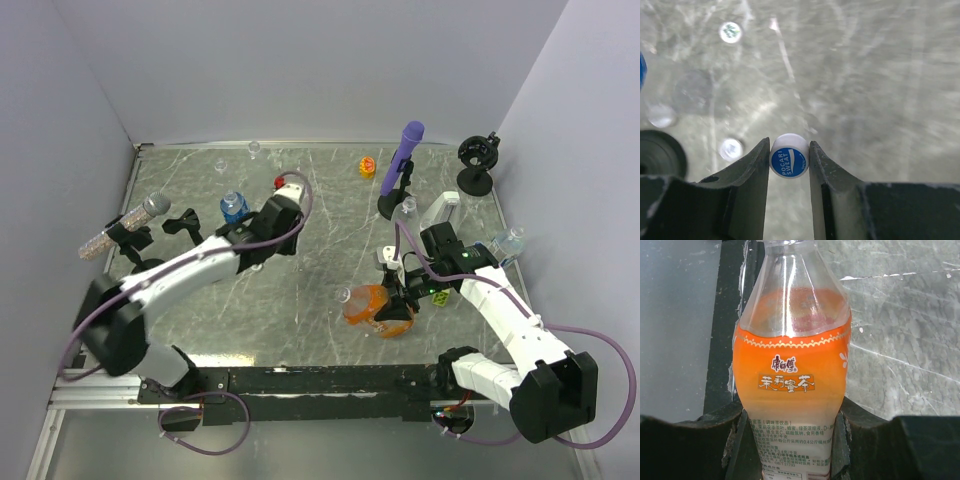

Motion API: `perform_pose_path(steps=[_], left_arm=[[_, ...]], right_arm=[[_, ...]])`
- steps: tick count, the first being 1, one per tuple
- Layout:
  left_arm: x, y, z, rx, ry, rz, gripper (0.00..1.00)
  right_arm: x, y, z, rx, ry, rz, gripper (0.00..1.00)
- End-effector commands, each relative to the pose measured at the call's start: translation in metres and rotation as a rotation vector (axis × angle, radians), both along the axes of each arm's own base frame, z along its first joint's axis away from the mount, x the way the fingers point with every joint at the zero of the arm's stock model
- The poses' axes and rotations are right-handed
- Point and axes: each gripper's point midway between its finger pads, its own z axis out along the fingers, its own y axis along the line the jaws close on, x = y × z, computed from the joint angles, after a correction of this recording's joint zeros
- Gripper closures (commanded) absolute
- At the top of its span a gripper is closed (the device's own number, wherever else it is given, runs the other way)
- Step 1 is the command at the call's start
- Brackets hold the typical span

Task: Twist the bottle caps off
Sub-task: Place the bottle cap at the center of the board.

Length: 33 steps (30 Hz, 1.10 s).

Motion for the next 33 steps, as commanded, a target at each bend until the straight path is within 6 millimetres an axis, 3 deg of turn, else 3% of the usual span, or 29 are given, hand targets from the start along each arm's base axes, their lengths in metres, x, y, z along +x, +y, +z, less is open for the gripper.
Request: perform_pose_path(steps=[1, 10, 12, 15, 17, 21, 25, 29, 31, 33], left_arm=[[0.05, -0.001, 0.001, 0.087, -0.066, 0.014, 0.96], [0.089, 0.007, -0.088, 0.172, 0.109, 0.063, 0.88], [0.093, 0.006, -0.099, 0.183, 0.124, 0.066, 0.85], [0.099, 0.004, -0.104, 0.193, 0.135, 0.072, 0.72], [0.099, 0.001, -0.1, 0.184, 0.142, 0.067, 0.53], [0.096, -0.011, -0.069, 0.103, 0.132, 0.045, 0.3], [0.085, -0.027, -0.009, -0.047, 0.084, -0.019, 0.15], [0.056, -0.049, 0.05, -0.254, 0.04, -0.178, 0.01], [0.036, -0.056, 0.084, -0.384, -0.019, -0.285, 0.03], [0.005, -0.063, 0.102, -0.496, -0.036, -0.445, 0.03]], right_arm=[[0.005, 0.005, 0.011, 0.043, -0.066, 0.021, 0.8], [0.005, 0.004, 0.011, 0.038, -0.072, 0.019, 0.8], [0.005, 0.004, 0.011, 0.038, -0.071, 0.016, 0.8], [0.006, 0.004, 0.01, 0.035, -0.072, 0.017, 0.8], [0.006, 0.004, 0.01, 0.033, -0.071, 0.014, 0.8], [0.006, 0.004, 0.009, 0.03, -0.067, 0.016, 0.8], [0.007, 0.004, 0.008, 0.028, -0.059, 0.015, 0.8], [0.007, 0.004, 0.008, 0.027, -0.06, 0.013, 0.8], [0.007, 0.004, 0.007, 0.025, -0.058, 0.013, 0.8], [0.007, 0.004, 0.007, 0.027, -0.055, 0.015, 0.8]])
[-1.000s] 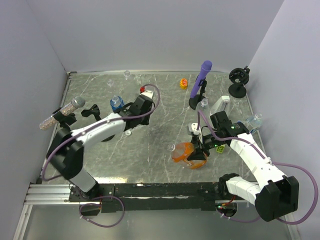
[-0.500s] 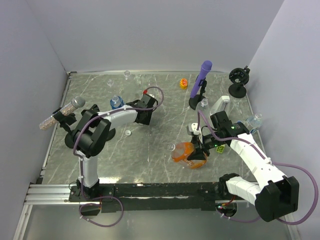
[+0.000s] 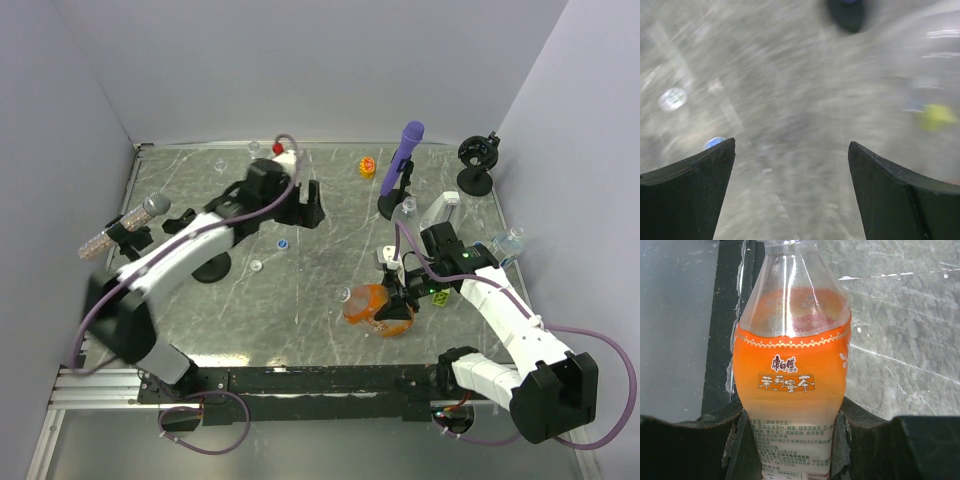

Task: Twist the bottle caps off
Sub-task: Place the bottle cap at the center of the board, then place the plastic bottle at the center of the board.

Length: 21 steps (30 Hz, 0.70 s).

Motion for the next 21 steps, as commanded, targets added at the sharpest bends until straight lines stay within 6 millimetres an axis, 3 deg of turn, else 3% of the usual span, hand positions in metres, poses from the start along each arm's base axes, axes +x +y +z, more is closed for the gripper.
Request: perform_pose_path(steps=[1, 5, 10, 14, 21], left_arm=[[-0.066, -0.028, 0.075, -0.346, -0.097, -0.357, 0.03], [-0.126, -0.03, 0.095, -0.44, -0.156, -0.638, 0.02], [-0.202, -0.04, 0.092, -0.476, -0.264, -0.936, 0.01], [-0.218, -0.054, 0.077, -0.408, -0.328, -0.984, 0.01], [-0.215, -0.073, 0.065, -0.356, -0.36, -1.015, 0.05]], right_arm=[[0.005, 0.005, 0.007, 0.029, -0.043, 0.018, 0.8], [0.005, 0.005, 0.007, 0.032, -0.041, 0.019, 0.8], [0.005, 0.005, 0.007, 0.032, -0.037, 0.018, 0.8], [0.005, 0.005, 0.006, 0.033, -0.03, 0.021, 0.8], [0.005, 0.005, 0.005, 0.029, -0.027, 0.02, 0.8]])
